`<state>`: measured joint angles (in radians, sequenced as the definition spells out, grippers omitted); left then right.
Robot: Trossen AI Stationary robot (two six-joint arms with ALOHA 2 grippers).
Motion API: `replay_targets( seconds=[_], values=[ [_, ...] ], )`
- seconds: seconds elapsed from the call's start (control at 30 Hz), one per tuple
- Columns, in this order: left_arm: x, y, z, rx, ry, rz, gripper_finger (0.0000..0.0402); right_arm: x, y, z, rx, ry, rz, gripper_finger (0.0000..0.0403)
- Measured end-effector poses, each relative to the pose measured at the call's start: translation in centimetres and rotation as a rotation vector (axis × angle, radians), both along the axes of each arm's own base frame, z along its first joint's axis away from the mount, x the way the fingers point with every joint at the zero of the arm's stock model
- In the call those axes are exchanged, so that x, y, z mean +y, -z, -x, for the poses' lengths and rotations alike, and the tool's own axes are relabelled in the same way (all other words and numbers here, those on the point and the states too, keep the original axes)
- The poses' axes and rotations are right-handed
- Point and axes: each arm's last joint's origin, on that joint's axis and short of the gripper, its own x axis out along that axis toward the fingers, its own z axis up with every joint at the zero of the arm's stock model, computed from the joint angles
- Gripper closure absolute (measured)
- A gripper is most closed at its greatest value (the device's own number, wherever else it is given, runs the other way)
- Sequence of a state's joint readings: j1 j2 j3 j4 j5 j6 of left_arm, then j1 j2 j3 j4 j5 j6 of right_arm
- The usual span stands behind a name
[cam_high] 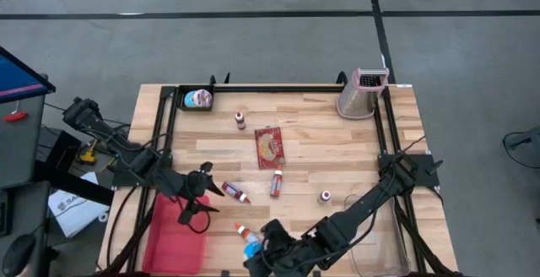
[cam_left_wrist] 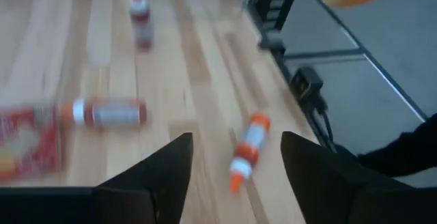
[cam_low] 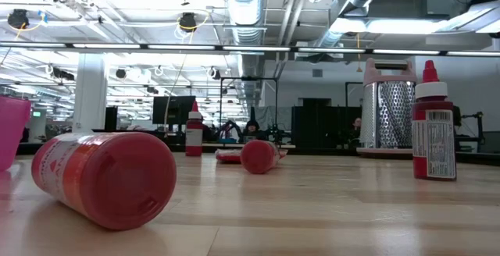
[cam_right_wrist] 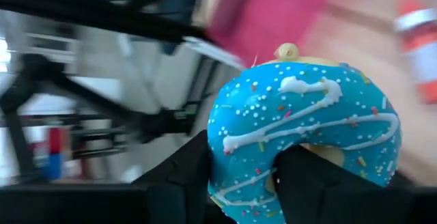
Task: Pick & Place Food Item
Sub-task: Put the blue donut into the black bin
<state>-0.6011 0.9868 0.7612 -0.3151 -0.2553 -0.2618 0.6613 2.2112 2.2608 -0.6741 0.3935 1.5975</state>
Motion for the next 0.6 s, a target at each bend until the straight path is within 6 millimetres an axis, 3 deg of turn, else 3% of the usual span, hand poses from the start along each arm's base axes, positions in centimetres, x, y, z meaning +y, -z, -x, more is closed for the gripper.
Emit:
replay_targets(
  seconds=[0.23,0.37,0.6],
  values=[
    [-0.4,-3.1,-0.5,-0.217,0.136,-0.14,0.0125,0.5,-2.0,-0.8,-0.171,0.0,-0.137,0.0255],
    [-0.5,-4.6,-0.5,-0.276,0.17,-0.182,0.0113,-0.2,-1.9,-1.3,-0.167,0.019,-0.139,0.0256],
    [-0.8,-5.6,0.0,-0.135,0.219,0.125,0.0119,-2.6,-0.4,-2.0,0.001,0.013,-0.056,0.0265]
  ],
)
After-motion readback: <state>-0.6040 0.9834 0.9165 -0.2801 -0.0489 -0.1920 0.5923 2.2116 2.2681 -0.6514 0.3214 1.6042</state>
